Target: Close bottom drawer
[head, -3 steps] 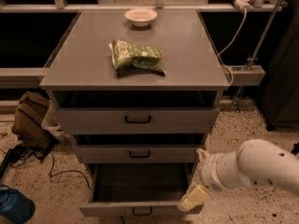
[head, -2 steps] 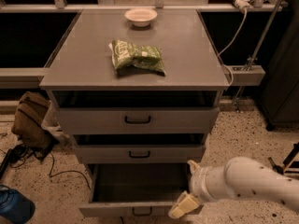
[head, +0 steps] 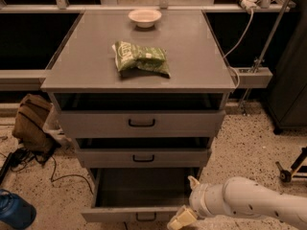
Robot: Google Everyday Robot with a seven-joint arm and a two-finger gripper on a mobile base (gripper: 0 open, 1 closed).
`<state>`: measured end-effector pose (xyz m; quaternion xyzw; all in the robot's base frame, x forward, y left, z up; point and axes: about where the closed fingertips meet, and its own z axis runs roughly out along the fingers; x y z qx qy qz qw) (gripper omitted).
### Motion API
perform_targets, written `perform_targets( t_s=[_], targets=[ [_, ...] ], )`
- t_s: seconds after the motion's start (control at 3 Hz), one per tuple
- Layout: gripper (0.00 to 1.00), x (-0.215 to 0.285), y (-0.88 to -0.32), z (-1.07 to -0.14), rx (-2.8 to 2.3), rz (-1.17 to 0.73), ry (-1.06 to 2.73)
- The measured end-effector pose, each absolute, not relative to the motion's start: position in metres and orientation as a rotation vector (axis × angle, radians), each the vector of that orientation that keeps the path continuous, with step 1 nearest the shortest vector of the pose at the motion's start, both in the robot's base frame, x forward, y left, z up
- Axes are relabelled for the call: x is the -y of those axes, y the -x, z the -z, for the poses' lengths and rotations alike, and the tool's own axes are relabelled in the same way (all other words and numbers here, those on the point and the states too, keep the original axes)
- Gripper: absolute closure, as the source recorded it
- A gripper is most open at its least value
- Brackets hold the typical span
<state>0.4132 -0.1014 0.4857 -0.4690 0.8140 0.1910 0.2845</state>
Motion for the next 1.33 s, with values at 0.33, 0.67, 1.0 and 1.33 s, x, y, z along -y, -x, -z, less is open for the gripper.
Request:
perform_targets(
  t_s=[0.33,0.67,1.0,1.33],
  targets=[
    [0.00,0.102,-0.412,-0.476,-2.176,-0.532,1.228],
    [0.00,0.109,-0.403,-0.452,-2.189,-0.547,1.168],
    [0.00,0.115,-0.404,-0.401,-2.177,-0.562,1.025],
    [0.00,0.106,-0.404,-0.345,-2.176,-0.646,0.985]
  ],
)
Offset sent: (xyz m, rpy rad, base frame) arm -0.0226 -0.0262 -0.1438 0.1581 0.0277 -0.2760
